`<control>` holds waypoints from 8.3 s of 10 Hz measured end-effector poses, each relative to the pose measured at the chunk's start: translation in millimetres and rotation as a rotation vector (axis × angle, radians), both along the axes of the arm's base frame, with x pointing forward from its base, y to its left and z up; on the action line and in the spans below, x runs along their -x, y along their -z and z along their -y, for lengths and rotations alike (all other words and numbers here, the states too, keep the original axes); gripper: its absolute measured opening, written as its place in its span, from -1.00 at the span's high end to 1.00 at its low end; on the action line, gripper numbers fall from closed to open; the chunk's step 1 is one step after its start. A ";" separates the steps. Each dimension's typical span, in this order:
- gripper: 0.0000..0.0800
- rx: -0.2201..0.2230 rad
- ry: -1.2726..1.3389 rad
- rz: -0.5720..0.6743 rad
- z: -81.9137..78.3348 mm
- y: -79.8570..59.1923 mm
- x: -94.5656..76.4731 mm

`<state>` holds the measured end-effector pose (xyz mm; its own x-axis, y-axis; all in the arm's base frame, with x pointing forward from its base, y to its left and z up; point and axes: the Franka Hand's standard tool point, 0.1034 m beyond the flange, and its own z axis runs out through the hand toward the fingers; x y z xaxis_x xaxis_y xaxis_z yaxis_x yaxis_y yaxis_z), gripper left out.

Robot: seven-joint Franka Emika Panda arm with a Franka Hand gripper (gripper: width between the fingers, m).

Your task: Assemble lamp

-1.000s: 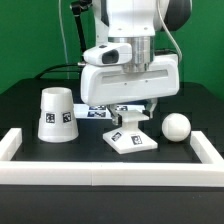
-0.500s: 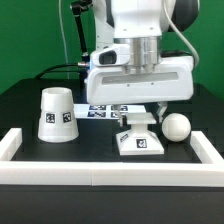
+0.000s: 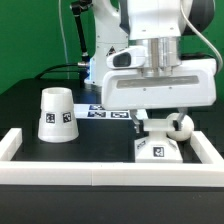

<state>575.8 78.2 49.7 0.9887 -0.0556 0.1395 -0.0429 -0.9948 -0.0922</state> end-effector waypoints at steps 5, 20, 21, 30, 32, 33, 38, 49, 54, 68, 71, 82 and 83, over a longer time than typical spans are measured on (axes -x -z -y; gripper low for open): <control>-0.34 0.000 -0.048 0.037 -24.6 0.3 -22.6; -0.75 0.003 -0.055 0.046 -34.8 -28.3 15.3; -0.75 0.004 -0.053 0.040 -36.6 -31.0 29.6; -0.75 0.015 -0.085 -0.195 -36.7 -16.7 57.5; -0.75 0.017 -0.080 -0.319 -29.4 -11.1 66.0; -0.75 0.017 -0.084 -0.404 -29.4 -12.6 70.5; -0.75 0.018 -0.112 -0.766 -39.4 -11.0 75.4; -0.75 0.035 -0.116 -0.934 -46.6 29.3 93.9; -0.68 0.035 -0.113 -0.917 -46.3 42.0 99.2; -0.44 -0.060 -0.268 -0.823 -1.2 -32.0 44.6; -0.44 -0.046 -0.302 -0.598 6.6 -51.5 27.1; -0.44 0.059 -0.239 0.171 24.5 -101.3 -30.3; -0.45 0.052 -0.219 0.171 23.5 -100.8 -30.0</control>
Offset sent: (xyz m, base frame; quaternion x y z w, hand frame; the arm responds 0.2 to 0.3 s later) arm 0.0198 0.0269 -0.0122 -0.0088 0.0017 -0.0246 0.9997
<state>605.8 54.7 150.5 0.9380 0.1686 0.3027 0.1858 -0.9822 -0.0285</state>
